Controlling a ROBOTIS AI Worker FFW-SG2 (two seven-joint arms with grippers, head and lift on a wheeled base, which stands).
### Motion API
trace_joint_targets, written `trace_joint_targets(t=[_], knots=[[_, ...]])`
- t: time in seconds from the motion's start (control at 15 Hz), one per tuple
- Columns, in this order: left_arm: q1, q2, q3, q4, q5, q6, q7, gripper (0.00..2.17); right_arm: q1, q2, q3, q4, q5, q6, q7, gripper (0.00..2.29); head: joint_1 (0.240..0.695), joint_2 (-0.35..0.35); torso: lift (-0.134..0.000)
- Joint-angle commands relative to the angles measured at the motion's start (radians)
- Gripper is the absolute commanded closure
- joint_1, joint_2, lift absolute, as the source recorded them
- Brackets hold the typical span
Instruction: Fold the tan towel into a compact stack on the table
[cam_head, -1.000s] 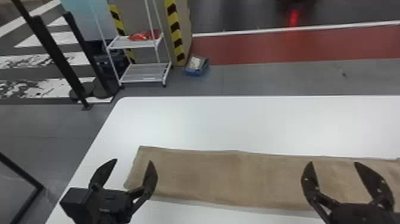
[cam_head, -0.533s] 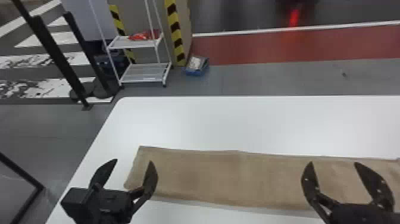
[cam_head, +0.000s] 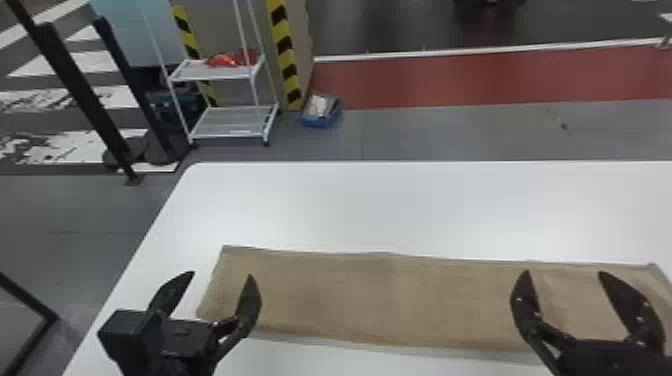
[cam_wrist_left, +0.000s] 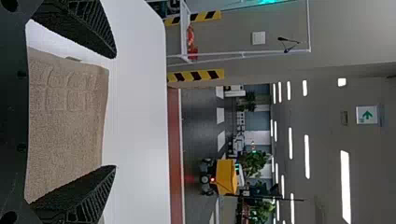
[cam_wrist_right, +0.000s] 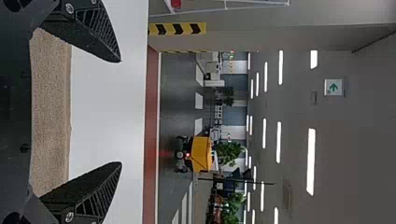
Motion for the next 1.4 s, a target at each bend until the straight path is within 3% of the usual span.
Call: trace_joint_targets(t=[0.0,0.33,0.53,0.73,1.0,1.13,1.27,1.33], knots=[[-0.051,-0.003,0.021,-0.005,0.031,0.112,-0.028,0.02,0.006,-0.007,-0.013,0.000,-0.010,0.000,0.000,0.10,0.695,0.148,-0.114],[-0.191,-0.003,0.164,0.008,0.062,0.480,-0.138,0.02,0.006,-0.017,-0.013,0.003,-0.019,0.000,-0.002,0.10,0.695,0.155,-0.114],[-0.269,-0.003,0.264,0.034,0.135,0.725,-0.243,0.04,0.005,-0.016,-0.013,0.000,-0.019,0.006,-0.002,0.10,0.695,0.189,-0.114],[-0.289,-0.003,0.274,0.035,0.177,0.780,-0.279,0.06,0.005,-0.016,-0.013,-0.002,-0.019,0.015,-0.002,0.10,0.695,0.203,-0.114],[-0.329,-0.003,0.273,0.077,0.168,0.857,-0.286,0.15,0.005,-0.020,-0.013,0.000,-0.020,0.015,-0.002,0.10,0.695,0.191,-0.114],[-0.333,-0.003,0.273,0.080,0.168,0.857,-0.310,0.40,0.000,-0.022,-0.013,0.005,-0.022,0.015,-0.002,0.10,0.695,0.184,-0.114],[-0.332,-0.003,0.274,0.089,0.168,0.857,-0.348,1.08,-0.001,-0.022,-0.013,0.008,-0.022,0.015,-0.003,0.10,0.695,0.177,-0.114],[-0.332,-0.003,0.280,0.084,0.169,0.854,-0.358,1.62,-0.005,-0.022,-0.013,0.009,-0.022,0.015,-0.003,0.10,0.695,0.172,-0.114]])
